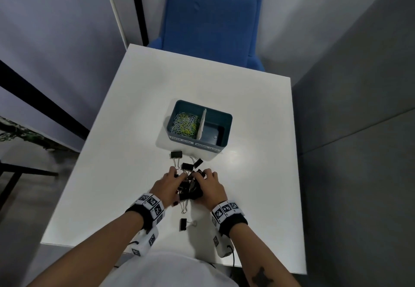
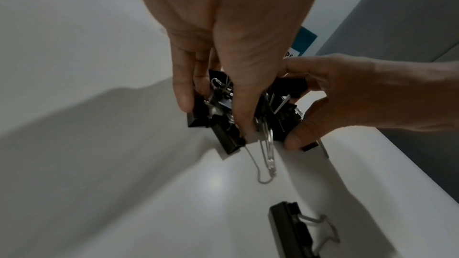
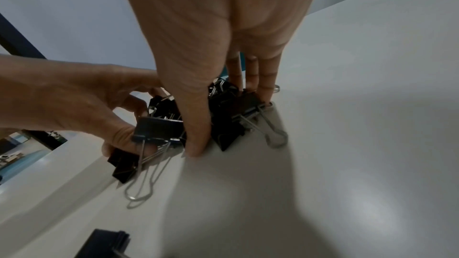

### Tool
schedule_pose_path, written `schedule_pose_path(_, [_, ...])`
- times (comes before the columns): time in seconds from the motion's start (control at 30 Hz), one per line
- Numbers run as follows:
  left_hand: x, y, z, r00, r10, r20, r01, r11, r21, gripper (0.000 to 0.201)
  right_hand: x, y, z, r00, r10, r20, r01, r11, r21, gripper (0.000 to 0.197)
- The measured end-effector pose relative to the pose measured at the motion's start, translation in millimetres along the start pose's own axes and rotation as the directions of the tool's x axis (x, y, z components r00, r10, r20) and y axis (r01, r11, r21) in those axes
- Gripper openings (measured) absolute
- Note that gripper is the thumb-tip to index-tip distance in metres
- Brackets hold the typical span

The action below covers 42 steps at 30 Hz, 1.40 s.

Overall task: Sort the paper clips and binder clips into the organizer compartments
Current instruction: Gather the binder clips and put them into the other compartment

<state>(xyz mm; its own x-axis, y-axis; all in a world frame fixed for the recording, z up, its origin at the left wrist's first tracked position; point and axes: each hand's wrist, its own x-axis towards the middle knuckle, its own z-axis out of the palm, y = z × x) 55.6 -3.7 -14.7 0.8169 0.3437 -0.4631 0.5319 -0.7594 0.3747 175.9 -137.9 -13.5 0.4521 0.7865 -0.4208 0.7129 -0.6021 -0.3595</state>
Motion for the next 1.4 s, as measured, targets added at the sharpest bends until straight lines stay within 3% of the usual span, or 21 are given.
schedule_pose_path(0.13, [3.0, -1.9, -6.2, 0.999, 0.023, -0.037, -0.026, 0.998, -0.062, 0.043, -1.1, 9.2, 0.0, 0.999, 0.022, -0.045, -0.019, 0.998, 0.067, 0.052])
schedule_pose_path(0.33, [9.5, -5.4, -10.0, 0.991, 0.024, -0.13, -0.041, 0.99, -0.132, 0.006, -7.0, 17.5, -9.1, 0.99, 0.063, -0.123, -0.043, 0.987, 0.158, 0.045])
schedule_pose_path(0.47, [6.7, 2.0, -24.8, 0.983, 0.032, -0.178, -0.064, 0.982, -0.176, 0.001, -11.9, 29.5, -14.3, 0.98, 0.133, -0.147, -0.097, 0.969, 0.227, 0.037])
schedule_pose_path(0.57, [9.6, 23.0, -51.4, 0.953, 0.111, -0.282, -0.174, 0.963, -0.206, 0.001, -17.4, 36.8, -13.4, 0.973, 0.162, -0.162, -0.12, 0.963, 0.239, 0.016])
schedule_pose_path(0.73, [44.6, 76.5, -114.0, 0.891, 0.147, -0.43, -0.281, 0.922, -0.267, 0.007, -24.2, 42.6, -13.6, 0.967, 0.164, -0.194, -0.108, 0.957, 0.268, 0.019])
schedule_pose_path(0.87, [71.3, 92.3, -141.7, 0.901, 0.092, -0.424, -0.234, 0.925, -0.298, 0.032, -21.0, 34.7, -44.9, 0.938, 0.204, -0.281, -0.116, 0.947, 0.299, 0.012])
schedule_pose_path(1.0, [59.7, 76.4, -130.2, 0.859, -0.041, -0.51, -0.097, 0.966, -0.24, 0.006, -5.8, 23.4, -103.7, 0.866, 0.229, -0.445, -0.086, 0.944, 0.318, 0.01])
schedule_pose_path(1.13, [45.9, 41.1, -95.0, 0.849, -0.151, -0.507, 0.065, 0.981, -0.184, 0.005, 17.5, 13.4, -151.1, 0.808, 0.255, -0.531, 0.028, 0.884, 0.467, 0.014])
schedule_pose_path(1.2, [46.5, 16.9, -76.8, 0.889, -0.179, -0.422, 0.131, 0.981, -0.14, 0.022, 24.3, 11.8, -157.2, 0.81, 0.283, -0.514, 0.037, 0.849, 0.526, 0.038])
schedule_pose_path(1.27, [49.4, -4.2, -60.6, 0.955, -0.184, -0.232, 0.162, 0.98, -0.113, 0.069, 22.8, 15.3, -150.2, 0.822, 0.305, -0.481, -0.03, 0.867, 0.498, 0.055])
schedule_pose_path(1.33, [51.9, -18.9, -50.9, 0.989, -0.136, -0.063, 0.132, 0.989, -0.062, 0.108, 12.3, 26.7, -129.8, 0.841, 0.311, -0.442, -0.11, 0.899, 0.424, 0.056])
schedule_pose_path(1.4, [54.3, -27.5, -46.5, 0.998, -0.053, 0.036, 0.05, 0.997, 0.06, 0.122, -4.3, 41.9, -100.9, 0.896, 0.309, -0.319, -0.205, 0.925, 0.32, 0.057])
